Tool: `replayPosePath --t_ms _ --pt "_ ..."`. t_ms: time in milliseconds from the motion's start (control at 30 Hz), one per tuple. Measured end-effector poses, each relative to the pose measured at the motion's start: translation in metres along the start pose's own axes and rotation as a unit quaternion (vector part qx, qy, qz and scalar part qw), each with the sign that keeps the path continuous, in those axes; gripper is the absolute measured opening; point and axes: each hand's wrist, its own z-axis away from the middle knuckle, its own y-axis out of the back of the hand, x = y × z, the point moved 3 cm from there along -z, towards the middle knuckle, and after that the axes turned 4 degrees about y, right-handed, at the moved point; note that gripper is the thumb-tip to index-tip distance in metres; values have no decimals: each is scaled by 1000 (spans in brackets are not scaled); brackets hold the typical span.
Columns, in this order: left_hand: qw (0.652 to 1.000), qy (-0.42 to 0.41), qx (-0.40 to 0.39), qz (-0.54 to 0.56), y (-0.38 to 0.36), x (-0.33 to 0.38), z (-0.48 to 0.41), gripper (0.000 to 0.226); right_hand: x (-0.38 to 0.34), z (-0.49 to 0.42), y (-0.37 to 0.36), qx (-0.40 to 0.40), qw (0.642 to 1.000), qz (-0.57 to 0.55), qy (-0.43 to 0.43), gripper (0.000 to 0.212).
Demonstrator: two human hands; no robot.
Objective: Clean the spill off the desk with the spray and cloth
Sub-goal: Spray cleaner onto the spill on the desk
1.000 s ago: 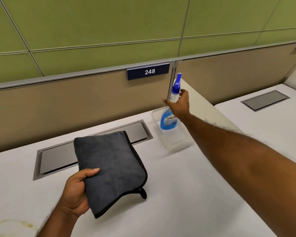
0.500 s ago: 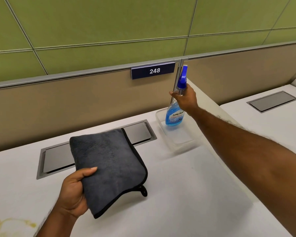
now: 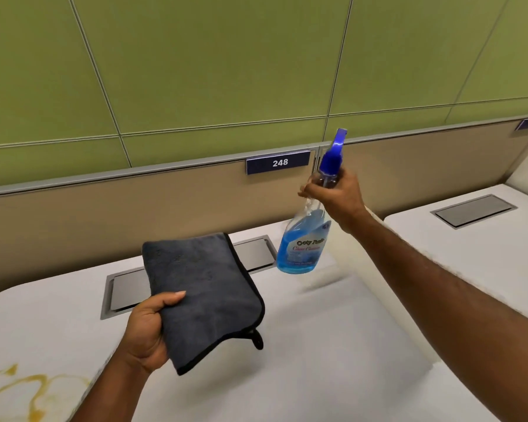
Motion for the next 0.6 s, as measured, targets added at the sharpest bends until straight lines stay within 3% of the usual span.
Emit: replayPosePath --t_ms 133,267,333,433,600 --pt "1000 1 2 -6 2 1 16 44 -13 56 -18 -20 999 -27 -12 16" --pt "1000 -7 15 -24 7 0 29 32 -12 113 -26 -20 995 -94 -25 18" --pt "999 -9 24 -31 11 -1 35 27 -8 139 -32 -39 992 -106 -58 31" --pt "999 -7 27 -36 19 -2 42 24 -3 173 -43 -120 979 -114 -118 58" --pt "999 -8 26 -21 32 -1 51 30 -15 217 -63 -314 913 -207 -161 43"
